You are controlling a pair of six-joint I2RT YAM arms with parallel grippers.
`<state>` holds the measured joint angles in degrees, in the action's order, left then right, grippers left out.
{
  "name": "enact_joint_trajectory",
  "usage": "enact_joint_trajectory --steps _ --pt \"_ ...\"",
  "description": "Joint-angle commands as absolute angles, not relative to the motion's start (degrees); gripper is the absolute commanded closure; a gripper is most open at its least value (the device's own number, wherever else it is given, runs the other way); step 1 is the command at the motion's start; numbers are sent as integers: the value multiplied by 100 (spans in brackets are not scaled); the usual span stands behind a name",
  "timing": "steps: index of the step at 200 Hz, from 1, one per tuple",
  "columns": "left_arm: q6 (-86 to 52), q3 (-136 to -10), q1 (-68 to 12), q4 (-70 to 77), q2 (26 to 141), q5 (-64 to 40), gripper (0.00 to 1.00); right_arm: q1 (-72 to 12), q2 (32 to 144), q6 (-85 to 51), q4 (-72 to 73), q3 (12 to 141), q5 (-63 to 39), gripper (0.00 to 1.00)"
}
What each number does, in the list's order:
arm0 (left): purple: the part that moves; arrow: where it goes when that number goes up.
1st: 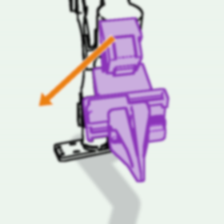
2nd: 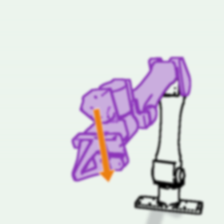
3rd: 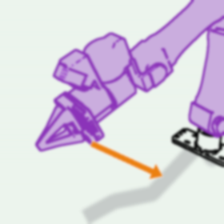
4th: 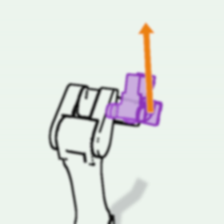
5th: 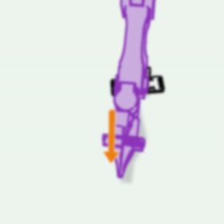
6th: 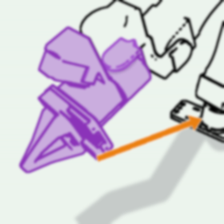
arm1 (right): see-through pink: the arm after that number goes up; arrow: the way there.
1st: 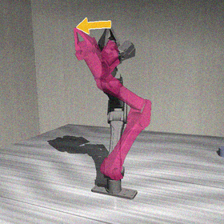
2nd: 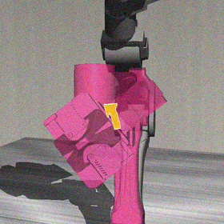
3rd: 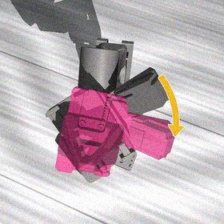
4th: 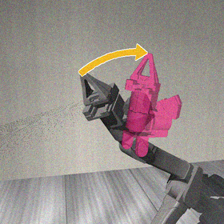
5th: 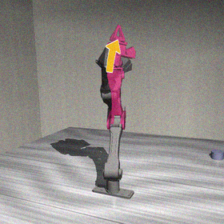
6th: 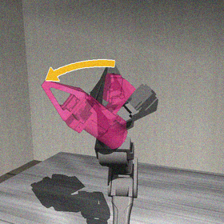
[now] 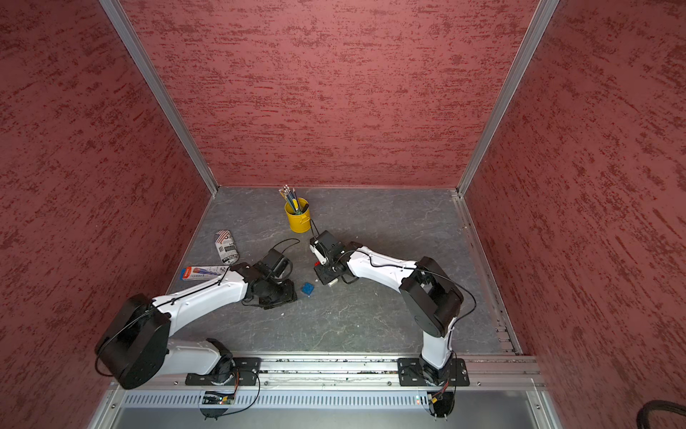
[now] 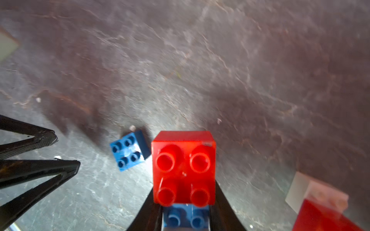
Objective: Assemble the letter y with lego
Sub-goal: Assemble the lego brick with the lego brick.
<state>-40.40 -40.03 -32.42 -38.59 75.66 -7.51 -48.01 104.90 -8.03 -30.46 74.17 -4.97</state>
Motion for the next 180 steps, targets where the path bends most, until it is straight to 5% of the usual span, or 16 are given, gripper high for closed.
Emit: enact_joint_trajectory --steps 1,180 --pt "-4182 -3779 -3058 -3874 7235 -782 38 -4983 10734 -498 -3155 7820 -748 69" --pt "-4353 -3247 -2773 -4086 6418 -867 38 -5535 11891 488 -4261 8945 -202 69"
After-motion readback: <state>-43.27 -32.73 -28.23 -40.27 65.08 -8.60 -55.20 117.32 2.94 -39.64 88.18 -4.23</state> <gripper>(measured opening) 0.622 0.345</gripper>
